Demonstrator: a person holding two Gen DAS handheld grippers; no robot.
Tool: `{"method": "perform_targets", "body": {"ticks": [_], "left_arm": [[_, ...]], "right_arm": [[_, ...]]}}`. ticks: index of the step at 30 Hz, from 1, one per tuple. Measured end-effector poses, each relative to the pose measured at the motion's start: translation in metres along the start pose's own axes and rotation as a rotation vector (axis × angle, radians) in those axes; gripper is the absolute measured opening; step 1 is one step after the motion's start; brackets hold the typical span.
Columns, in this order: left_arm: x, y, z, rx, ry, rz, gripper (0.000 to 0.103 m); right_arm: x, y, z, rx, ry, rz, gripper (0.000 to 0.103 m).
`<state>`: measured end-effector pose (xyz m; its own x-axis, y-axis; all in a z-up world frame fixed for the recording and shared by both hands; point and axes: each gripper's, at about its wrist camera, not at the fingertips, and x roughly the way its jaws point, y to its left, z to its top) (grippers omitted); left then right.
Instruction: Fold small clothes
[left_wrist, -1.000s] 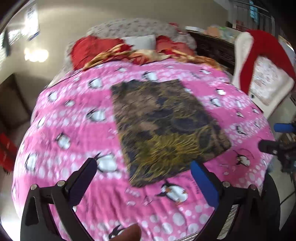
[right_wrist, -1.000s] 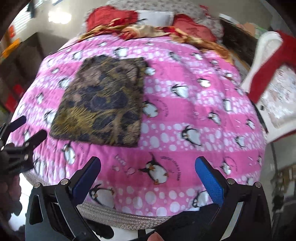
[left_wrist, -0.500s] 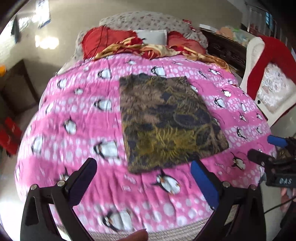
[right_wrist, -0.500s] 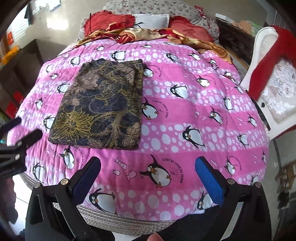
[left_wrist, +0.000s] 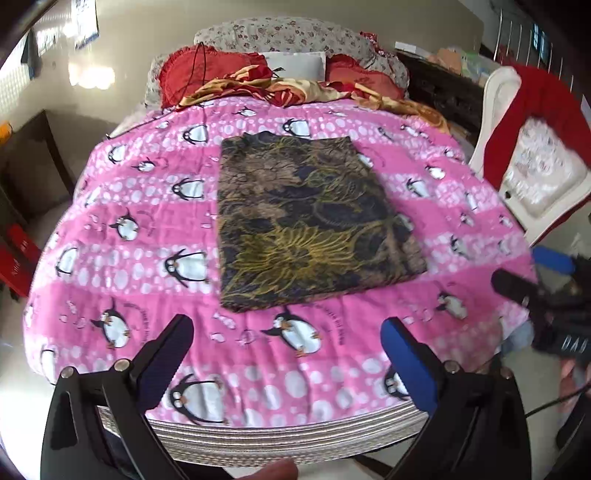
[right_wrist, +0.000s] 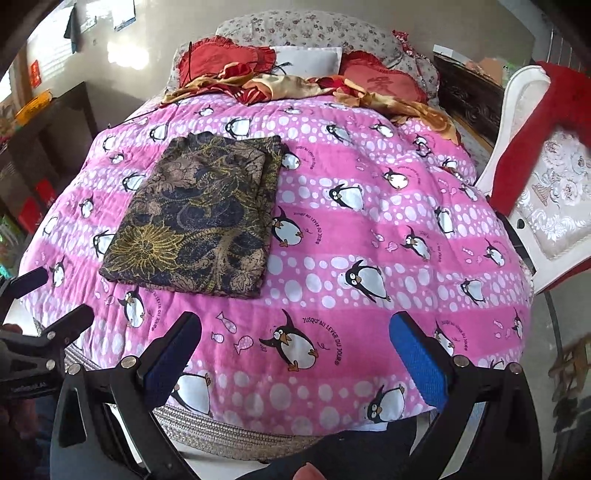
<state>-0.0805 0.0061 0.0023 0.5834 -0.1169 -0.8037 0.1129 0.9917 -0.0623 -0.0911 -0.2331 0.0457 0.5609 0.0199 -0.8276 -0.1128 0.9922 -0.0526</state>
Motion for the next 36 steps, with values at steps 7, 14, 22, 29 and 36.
{"method": "perform_targets", "body": {"ticks": [7, 14, 22, 29, 36], "left_arm": [[0.011, -0.008, 0.004, -0.012, 0.049, 0.016, 0.103], [0.018, 0.002, 0.016, -0.045, 0.053, 0.027, 0.103], [0.025, 0.021, 0.027, -0.069, 0.074, 0.012, 0.103], [0.02, 0.029, 0.024, -0.076, 0.074, 0.044, 0.103], [0.02, 0.024, 0.018, -0.107, 0.082, 0.076, 0.103]], "right_arm": [[-0.005, 0.003, 0.0, -0.008, 0.011, -0.006, 0.103], [-0.002, 0.002, 0.015, 0.009, 0.02, 0.009, 0.103], [-0.001, 0.014, 0.032, -0.007, 0.025, -0.008, 0.103], [-0.001, 0.021, 0.038, -0.028, 0.028, 0.001, 0.103], [-0.007, 0.011, 0.039, -0.046, -0.003, 0.011, 0.103]]}}
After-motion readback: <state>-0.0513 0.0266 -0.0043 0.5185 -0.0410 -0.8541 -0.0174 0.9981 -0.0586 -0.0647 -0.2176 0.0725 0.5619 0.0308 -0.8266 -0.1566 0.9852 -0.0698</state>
